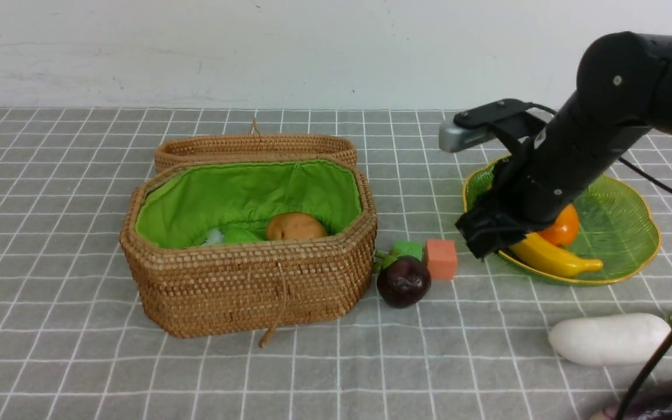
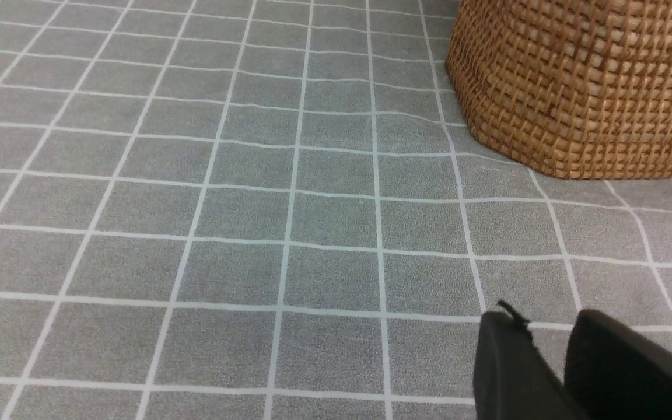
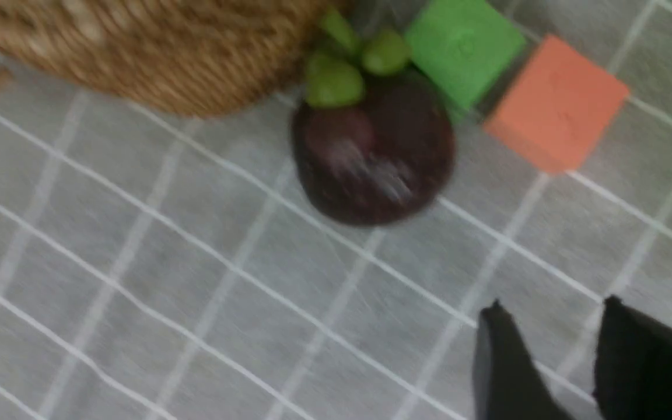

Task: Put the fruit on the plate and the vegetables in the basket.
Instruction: Use the right arm to grab a mangosteen and put it into the right plate

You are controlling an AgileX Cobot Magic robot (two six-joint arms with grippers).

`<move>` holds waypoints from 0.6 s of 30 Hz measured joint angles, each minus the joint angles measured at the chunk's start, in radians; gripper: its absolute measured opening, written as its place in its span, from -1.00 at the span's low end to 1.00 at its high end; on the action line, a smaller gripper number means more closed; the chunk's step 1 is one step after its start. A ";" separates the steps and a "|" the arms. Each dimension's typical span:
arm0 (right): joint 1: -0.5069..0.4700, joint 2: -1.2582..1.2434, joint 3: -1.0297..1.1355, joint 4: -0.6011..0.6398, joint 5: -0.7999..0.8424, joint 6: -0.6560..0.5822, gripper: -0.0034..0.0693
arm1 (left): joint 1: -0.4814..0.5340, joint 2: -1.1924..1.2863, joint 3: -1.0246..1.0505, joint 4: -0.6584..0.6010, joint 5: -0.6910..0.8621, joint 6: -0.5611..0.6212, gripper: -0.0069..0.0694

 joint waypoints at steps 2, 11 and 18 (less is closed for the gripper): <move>0.008 0.014 0.000 0.076 -0.043 -0.036 0.09 | 0.000 0.000 0.000 0.000 0.000 0.000 -0.41; 0.041 0.147 0.000 0.194 -0.163 -0.167 0.95 | 0.000 0.000 0.000 0.000 0.000 0.000 -0.39; 0.041 0.242 0.000 0.205 -0.182 -0.233 0.66 | 0.000 0.000 0.000 0.000 0.000 0.000 -0.38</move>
